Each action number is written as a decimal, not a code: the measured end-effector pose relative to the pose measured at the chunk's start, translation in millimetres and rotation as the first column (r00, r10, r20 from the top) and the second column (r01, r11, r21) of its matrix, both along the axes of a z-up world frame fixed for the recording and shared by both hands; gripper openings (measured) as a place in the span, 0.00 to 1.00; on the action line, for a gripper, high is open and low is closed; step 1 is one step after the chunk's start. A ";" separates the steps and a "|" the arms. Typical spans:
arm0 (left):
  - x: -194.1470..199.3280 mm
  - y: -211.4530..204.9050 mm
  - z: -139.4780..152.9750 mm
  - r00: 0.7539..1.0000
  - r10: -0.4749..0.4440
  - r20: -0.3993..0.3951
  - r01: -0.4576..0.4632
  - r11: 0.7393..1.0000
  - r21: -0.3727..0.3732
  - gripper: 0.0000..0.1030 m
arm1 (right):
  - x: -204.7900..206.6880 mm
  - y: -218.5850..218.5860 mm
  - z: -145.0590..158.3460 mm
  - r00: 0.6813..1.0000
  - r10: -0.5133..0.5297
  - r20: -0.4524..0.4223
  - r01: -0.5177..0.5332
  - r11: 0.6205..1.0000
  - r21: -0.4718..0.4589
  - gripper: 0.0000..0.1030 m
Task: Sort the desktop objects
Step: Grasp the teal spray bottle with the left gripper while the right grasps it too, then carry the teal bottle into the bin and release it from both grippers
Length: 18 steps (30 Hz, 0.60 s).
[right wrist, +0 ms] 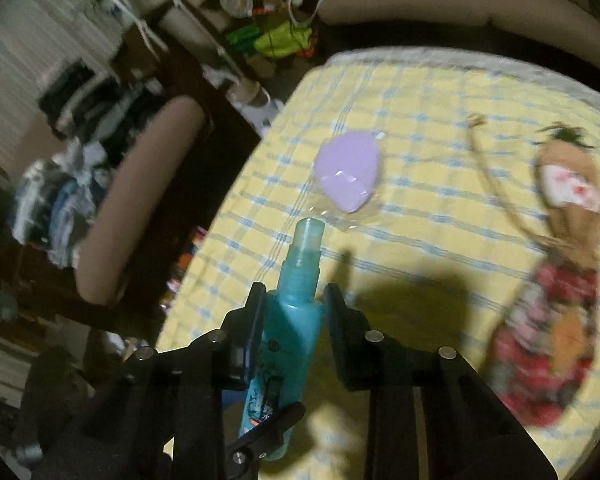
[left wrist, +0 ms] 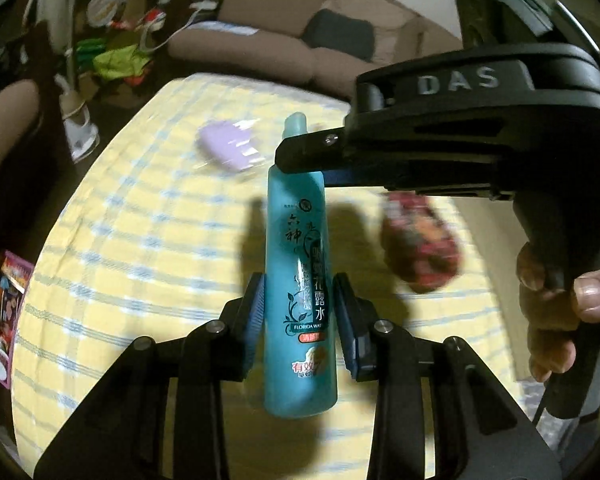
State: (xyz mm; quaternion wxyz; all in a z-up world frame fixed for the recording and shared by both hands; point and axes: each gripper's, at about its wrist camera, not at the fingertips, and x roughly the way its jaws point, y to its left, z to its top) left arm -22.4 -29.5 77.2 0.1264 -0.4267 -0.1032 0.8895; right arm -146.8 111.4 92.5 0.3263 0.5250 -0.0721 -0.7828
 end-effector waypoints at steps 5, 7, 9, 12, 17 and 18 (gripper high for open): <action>10.6 80.5 48.0 0.993 -0.112 -0.034 0.113 0.993 0.035 0.31 | 19.4 91.8 53.4 0.996 -0.065 -0.060 0.062 0.997 -0.046 0.26; 11.0 126.6 67.3 0.984 -0.173 -0.042 0.175 0.982 0.064 0.32 | 25.1 134.4 70.6 0.991 -0.099 -0.085 0.096 0.995 -0.041 0.26; 7.3 169.6 79.9 0.973 -0.227 -0.046 0.230 0.970 0.084 0.32 | 29.0 181.5 83.4 0.985 -0.141 -0.100 0.138 0.990 -0.036 0.26; -1.7 248.2 88.6 0.951 -0.306 -0.037 0.309 0.941 0.136 0.33 | 30.9 260.1 94.3 0.971 -0.216 -0.105 0.215 0.976 -0.020 0.26; -28.9 357.5 82.1 0.917 -0.398 0.019 0.389 0.903 0.181 0.33 | 19.6 371.5 100.8 0.945 -0.307 -0.110 0.312 0.950 0.030 0.25; -36.5 380.7 80.4 0.911 -0.412 0.028 0.401 0.899 0.174 0.33 | 14.9 387.5 100.2 0.942 -0.318 -0.107 0.323 0.946 0.032 0.25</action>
